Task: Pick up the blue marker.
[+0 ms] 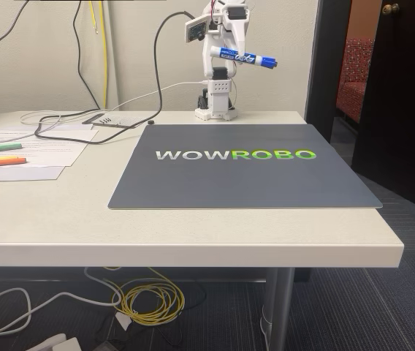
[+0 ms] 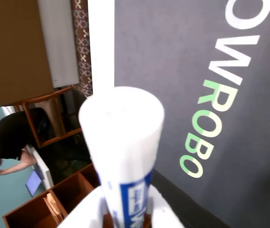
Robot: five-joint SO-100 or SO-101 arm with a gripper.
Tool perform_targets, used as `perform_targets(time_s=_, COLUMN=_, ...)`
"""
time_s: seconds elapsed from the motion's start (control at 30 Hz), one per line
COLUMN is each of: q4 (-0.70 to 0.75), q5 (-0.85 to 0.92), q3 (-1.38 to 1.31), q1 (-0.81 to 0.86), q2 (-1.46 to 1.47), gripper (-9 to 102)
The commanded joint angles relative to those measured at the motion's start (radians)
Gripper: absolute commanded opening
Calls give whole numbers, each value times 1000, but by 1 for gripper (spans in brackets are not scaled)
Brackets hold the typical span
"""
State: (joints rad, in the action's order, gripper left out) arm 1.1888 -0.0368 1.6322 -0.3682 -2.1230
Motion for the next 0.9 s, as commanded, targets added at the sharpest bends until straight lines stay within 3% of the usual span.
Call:
perform_targets(time_s=0.0, q4=-37, q5=-6, q3=25, q1=17, q2=-75, gripper=5)
perform_targets(time_s=0.87, q4=-172, q5=-35, q3=213, q1=135, q2=-288, gripper=5)
